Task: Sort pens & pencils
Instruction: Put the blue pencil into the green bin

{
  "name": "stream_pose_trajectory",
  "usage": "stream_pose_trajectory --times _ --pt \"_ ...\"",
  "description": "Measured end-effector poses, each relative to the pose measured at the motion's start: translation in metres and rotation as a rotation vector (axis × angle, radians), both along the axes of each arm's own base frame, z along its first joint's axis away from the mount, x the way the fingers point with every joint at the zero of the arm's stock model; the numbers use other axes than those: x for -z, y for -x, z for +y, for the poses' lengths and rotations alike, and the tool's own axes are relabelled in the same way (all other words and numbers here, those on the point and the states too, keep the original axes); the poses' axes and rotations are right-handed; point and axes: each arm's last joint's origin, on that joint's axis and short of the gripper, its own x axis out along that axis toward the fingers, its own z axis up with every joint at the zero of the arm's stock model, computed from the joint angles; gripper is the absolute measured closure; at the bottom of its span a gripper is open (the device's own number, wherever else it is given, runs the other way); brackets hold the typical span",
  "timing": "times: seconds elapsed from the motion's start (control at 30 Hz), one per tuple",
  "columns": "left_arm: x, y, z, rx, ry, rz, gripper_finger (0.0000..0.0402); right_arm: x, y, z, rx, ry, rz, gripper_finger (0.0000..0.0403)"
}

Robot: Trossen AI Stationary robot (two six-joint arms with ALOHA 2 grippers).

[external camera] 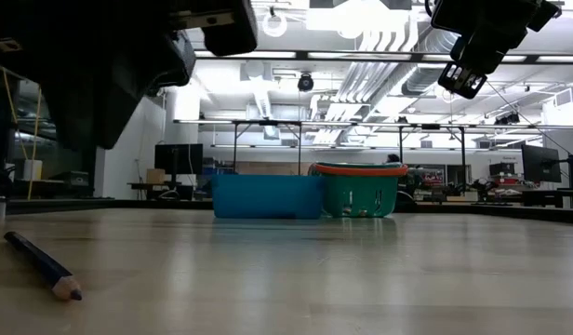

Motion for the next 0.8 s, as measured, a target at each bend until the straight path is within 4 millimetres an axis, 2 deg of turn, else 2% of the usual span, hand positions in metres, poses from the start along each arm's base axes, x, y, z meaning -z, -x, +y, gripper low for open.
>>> stream_pose_trajectory --times 0.37,0.8 --pt "0.001 0.007 0.002 0.034 -0.021 0.069 0.0323 0.0 0.0 0.0 0.0 0.0 0.001 0.0327" --pt "0.025 -0.005 -0.006 0.13 0.018 0.05 0.0323 0.001 -0.001 0.0 0.0 0.004 0.003 0.0327"
